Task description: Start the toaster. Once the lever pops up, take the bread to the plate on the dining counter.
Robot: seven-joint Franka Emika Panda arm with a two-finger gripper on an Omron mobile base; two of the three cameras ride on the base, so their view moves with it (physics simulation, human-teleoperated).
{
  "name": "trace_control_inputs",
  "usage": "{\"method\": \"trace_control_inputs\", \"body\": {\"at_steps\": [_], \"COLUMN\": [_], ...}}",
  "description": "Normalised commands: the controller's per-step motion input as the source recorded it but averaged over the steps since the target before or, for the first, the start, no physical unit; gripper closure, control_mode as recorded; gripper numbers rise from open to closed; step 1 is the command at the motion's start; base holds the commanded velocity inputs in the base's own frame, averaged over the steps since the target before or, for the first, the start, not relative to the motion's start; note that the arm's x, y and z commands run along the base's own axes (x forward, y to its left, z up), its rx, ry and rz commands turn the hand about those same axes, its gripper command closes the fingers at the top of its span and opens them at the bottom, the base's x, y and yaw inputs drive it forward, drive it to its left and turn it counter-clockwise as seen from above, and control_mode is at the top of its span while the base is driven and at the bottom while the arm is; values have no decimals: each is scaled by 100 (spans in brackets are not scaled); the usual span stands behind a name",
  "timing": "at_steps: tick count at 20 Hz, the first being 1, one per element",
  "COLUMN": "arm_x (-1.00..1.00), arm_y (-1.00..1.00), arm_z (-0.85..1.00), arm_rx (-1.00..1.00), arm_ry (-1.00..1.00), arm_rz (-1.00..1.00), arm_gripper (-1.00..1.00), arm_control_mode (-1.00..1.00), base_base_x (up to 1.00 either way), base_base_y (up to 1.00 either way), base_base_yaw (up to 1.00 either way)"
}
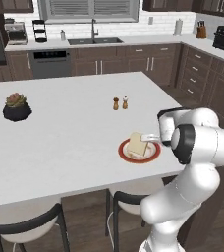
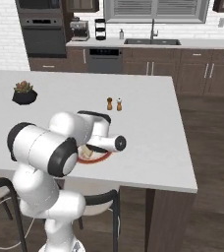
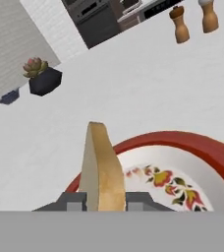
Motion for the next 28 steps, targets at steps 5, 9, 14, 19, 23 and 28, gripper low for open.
{"method": "trace_control_inputs", "body": {"at_steps": [5,9,14,19,23,28], "arm_x": [-19,-8,0,1,0,-34], "arm_y": [0,-11,-26,-36,-14,-7], "arm_z": [-4,2,10,12,2,60], "arm_rx": [-4,-2,-7,-16,-24,-22], "arm_ry": [0,6,13,14,12,1], "arm_rz": [-1,-5,-10,-12,-14,-13], "arm_gripper": [-100,-100,-100,-100,-100,-100], "arm_control_mode": [-100,-100,-100,-100,-100,-100], "base_base_x": [0,0,0,0,0,0], "base_base_y": [0,0,0,0,0,0], "base_base_yaw": [0,0,0,0,0,0]}}
